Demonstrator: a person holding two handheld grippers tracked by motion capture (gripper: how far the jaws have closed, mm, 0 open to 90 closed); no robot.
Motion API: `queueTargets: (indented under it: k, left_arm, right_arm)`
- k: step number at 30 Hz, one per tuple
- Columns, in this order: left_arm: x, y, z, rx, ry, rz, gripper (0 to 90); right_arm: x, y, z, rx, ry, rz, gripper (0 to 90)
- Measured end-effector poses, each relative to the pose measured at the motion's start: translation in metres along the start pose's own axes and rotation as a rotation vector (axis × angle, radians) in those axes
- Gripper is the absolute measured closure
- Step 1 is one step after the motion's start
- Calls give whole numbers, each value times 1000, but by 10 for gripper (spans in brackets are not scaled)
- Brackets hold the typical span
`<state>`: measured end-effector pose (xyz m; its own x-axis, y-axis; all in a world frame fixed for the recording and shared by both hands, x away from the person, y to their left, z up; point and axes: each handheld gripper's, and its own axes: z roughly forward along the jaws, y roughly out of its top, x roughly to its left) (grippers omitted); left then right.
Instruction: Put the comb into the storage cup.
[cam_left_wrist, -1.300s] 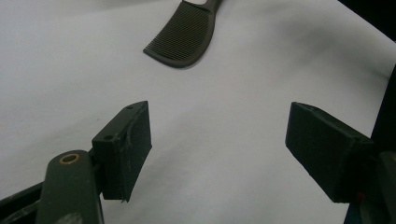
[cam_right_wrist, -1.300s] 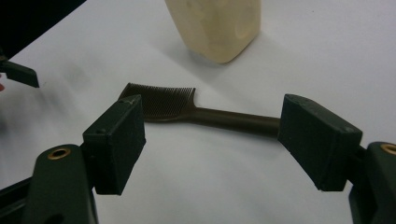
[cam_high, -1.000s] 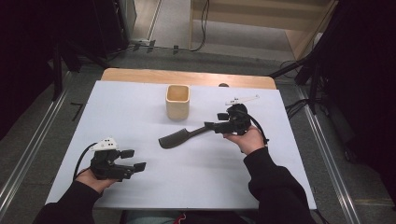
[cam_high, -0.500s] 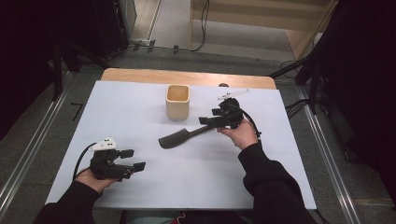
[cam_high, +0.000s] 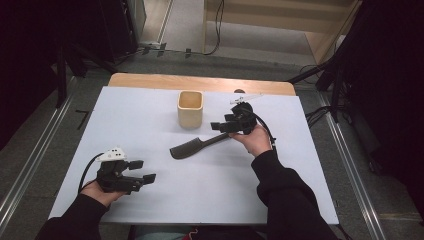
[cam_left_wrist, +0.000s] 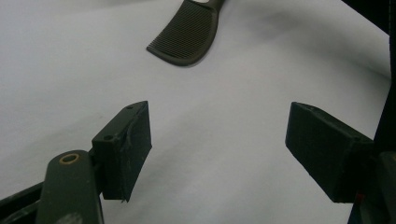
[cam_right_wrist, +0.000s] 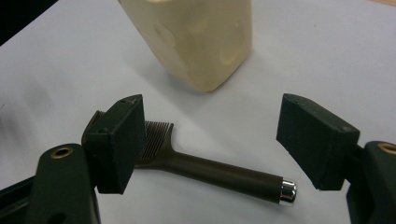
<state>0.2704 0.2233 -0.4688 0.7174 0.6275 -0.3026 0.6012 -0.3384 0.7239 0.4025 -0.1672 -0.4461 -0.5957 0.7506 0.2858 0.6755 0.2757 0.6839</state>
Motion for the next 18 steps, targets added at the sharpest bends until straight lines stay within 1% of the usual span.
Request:
queueTargets:
  k: [4, 7, 8, 9, 11, 12, 13, 14, 15, 16, 17, 18]
  left_arm:
    - [0, -1, 0, 1, 0, 2, 230]
    - [0, -2, -1, -1, 1, -1, 230]
    - [0, -2, -2, -2, 1, -4, 230]
    - [0, -2, -2, -4, 2, -5, 230]
    - [0, -3, -2, -5, 3, -6, 230]
    - [0, -3, -3, -7, 4, -7, 230]
    - [0, -3, -3, -5, 7, -6, 230]
    - [0, -3, -3, -6, 8, -7, 230]
    - [0, -3, -4, -2, 8, -5, 230]
    - [0, -4, -4, -3, 8, -6, 230]
    - [0, -4, -4, -3, 8, -6, 230]
    - [0, -4, -5, -7, 10, -6, 230]
  right_arm:
    - [-1, 3, 4, -2, 0, 0, 233]
    - [-1, 2, 7, 3, -14, -3, 255]
    - [-2, 2, 9, 2, -15, 5, 280]
    - [-2, 2, 9, 2, -15, 5, 280]
    - [-5, 1, 9, -5, -5, 29, 346]
    - [-6, 1, 9, -7, 0, 32, 385]
    - [-8, 0, 10, 11, -1, 48, 479]
    - [-9, -1, 11, 17, -5, 52, 521]
    - [-9, -1, 11, 17, -5, 52, 521]
    - [-11, -5, 13, 12, -4, 64, 657]
    - [-11, -5, 13, 12, -4, 64, 657]
    - [-12, -8, 14, 12, -6, 65, 706]
